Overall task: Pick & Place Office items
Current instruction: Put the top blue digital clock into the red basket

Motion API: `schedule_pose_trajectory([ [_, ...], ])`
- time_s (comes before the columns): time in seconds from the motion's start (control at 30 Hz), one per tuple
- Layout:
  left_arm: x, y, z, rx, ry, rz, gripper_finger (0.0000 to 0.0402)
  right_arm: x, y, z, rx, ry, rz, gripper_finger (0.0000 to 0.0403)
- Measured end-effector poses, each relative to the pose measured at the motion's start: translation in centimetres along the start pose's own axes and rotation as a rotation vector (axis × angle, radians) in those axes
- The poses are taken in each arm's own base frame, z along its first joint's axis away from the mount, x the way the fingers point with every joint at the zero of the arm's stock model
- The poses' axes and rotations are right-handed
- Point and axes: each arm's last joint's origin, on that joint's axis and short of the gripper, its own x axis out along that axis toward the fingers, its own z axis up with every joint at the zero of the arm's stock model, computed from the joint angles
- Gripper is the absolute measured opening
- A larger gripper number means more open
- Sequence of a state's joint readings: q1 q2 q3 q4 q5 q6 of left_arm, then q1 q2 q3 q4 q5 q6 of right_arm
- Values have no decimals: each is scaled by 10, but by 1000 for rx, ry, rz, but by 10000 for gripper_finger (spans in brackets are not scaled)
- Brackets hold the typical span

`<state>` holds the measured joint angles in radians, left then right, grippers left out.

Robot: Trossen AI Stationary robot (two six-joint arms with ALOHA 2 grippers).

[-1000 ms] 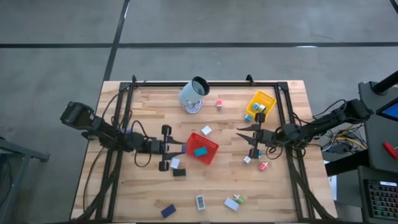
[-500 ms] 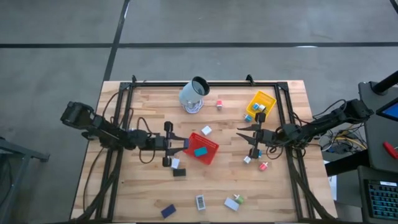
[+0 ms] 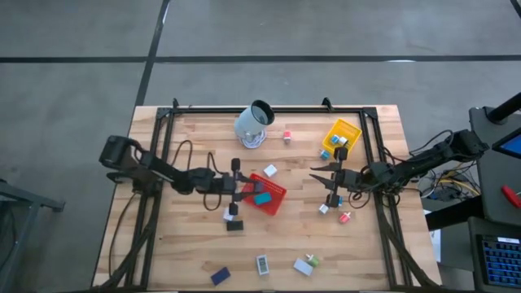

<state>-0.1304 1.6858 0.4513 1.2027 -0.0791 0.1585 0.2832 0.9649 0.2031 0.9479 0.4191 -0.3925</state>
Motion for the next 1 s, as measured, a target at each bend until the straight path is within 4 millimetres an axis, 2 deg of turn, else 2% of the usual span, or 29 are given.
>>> schedule_pose_trajectory([
  [0.23,13,4,-12,-52,107,-6,132,0,0,0,3,1,1,72],
  [0.57,37,4,-5,-49,366,-40,132,-1,0,-1,6,3,1,72],
  [1.0,43,5,0,-35,515,-55,132,-1,0,-1,9,3,1,72],
])
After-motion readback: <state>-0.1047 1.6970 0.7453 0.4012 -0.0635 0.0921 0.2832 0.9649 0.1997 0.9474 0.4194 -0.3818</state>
